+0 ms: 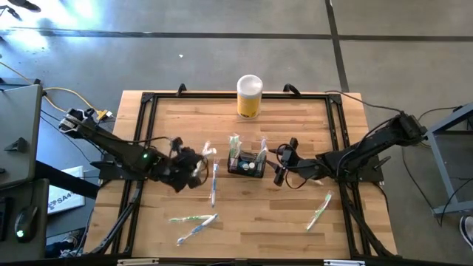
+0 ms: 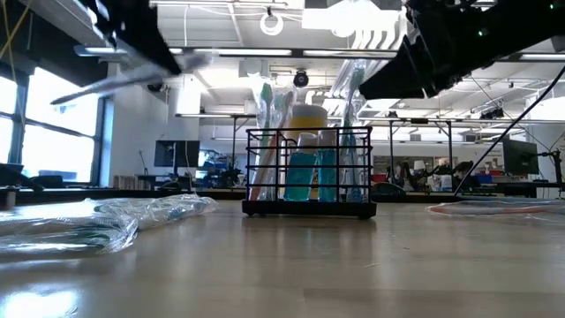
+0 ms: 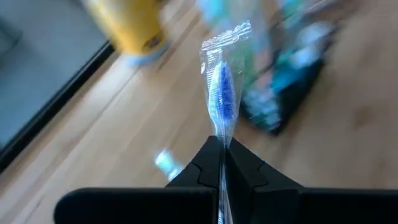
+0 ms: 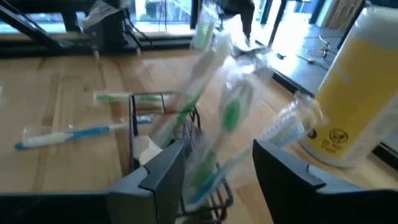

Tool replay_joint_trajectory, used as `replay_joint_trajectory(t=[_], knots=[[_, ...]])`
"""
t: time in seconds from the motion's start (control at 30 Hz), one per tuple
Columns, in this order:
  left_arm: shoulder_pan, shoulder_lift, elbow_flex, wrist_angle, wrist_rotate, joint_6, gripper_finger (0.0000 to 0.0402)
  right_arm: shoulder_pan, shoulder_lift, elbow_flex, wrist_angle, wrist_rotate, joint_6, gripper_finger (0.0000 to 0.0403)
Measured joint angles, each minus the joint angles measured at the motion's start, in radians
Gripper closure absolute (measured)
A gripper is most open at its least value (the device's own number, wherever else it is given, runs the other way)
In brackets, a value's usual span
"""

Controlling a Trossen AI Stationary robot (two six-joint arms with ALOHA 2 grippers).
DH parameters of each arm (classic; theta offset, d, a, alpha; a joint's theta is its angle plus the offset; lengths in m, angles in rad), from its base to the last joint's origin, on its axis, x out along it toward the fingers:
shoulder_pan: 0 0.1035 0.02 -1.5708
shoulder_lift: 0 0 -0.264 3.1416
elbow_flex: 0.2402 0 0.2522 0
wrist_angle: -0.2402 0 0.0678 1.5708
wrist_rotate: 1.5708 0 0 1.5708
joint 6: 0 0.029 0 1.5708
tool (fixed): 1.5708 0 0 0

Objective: Pick & Place toothbrushing station
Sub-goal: Put the purple toothbrush into the wire organizer

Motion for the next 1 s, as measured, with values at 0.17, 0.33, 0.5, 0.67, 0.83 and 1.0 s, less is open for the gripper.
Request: replay_joint_trajectory(t=[0.17,0.33,0.5,0.67,0.83,1.0], knots=[[-0.068,-0.008,-0.030,0.463,-0.035,0.407,0.0401,0.001,0.000,0.000,0.062,-0.011,-0.045,0.0234],[-0.018,-0.006,-0.072,0.746,0.244,0.651,0.0401,0.010,0.000,0.000,0.079,-0.009,-0.046,0.0242],[0.054,-0.022,-0.103,0.790,0.335,0.677,0.0402,0.040,-0.001,0.000,0.096,-0.009,-0.076,0.0249],[0.124,-0.021,-0.151,0.968,0.531,0.680,0.0401,0.083,-0.026,0.000,0.268,-0.031,-0.242,0.0254],[0.159,-0.021,-0.218,1.185,0.760,0.678,0.0401,0.145,-0.027,0.000,0.526,-0.135,-0.378,0.0253],[0.157,-0.013,-0.290,1.396,0.862,0.654,0.0401,0.186,-0.027,0.000,0.613,-0.268,-0.465,0.0247]])
